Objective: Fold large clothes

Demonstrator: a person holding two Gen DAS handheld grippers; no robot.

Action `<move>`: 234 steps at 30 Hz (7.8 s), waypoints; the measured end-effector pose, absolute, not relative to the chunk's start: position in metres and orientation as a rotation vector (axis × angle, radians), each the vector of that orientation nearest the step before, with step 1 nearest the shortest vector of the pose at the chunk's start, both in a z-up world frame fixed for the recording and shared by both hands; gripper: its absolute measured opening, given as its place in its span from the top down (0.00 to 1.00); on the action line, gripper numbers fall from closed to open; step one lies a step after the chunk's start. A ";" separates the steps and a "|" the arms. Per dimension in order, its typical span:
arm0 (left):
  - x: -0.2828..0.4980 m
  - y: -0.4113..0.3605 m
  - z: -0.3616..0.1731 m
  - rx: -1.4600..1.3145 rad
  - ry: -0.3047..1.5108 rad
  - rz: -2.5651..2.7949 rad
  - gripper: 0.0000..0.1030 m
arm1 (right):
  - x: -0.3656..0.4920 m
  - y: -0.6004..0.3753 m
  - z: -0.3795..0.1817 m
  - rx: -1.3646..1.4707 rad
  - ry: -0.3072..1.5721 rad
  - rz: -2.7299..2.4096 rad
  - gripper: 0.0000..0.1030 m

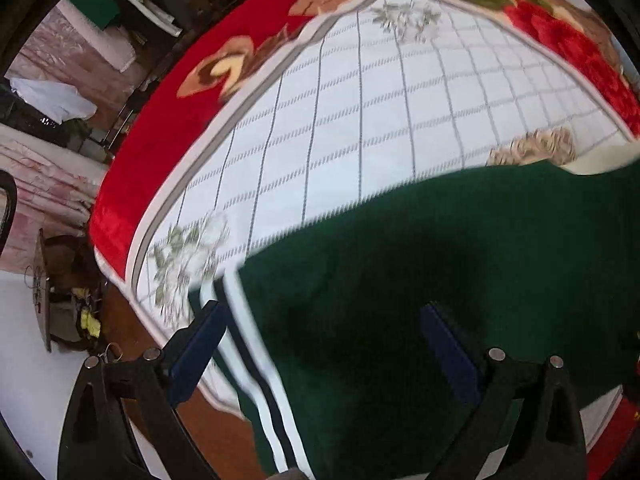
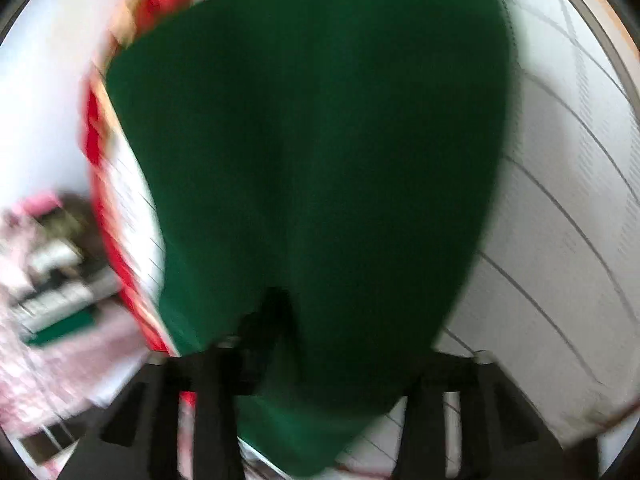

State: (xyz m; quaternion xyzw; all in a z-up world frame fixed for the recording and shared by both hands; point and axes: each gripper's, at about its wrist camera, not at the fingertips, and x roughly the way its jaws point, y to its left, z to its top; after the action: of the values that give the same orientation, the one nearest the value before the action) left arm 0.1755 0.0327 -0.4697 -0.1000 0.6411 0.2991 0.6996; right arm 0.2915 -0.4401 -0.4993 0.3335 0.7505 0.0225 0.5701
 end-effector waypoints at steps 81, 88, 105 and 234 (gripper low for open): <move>0.182 0.022 -0.454 -0.454 1.282 0.628 0.00 | 0.367 -0.291 -0.308 0.138 1.050 0.628 0.81; -0.004 0.115 -0.424 -0.530 1.280 1.006 0.00 | 0.254 -0.097 -0.389 -0.356 1.115 0.861 0.82; 0.057 0.115 -0.419 -0.684 1.193 0.726 0.00 | 0.244 -0.160 -0.421 -0.241 1.524 0.960 0.23; 0.076 0.082 -0.574 -1.200 0.638 0.599 0.50 | 0.385 -0.198 -0.618 0.727 1.938 0.974 0.00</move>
State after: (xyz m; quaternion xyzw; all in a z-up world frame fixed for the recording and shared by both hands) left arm 0.0757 0.0816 -0.5745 -0.5465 0.2907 0.2727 0.7366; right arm 0.3846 -0.1984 -0.6177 0.2892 0.7711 0.3874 0.4143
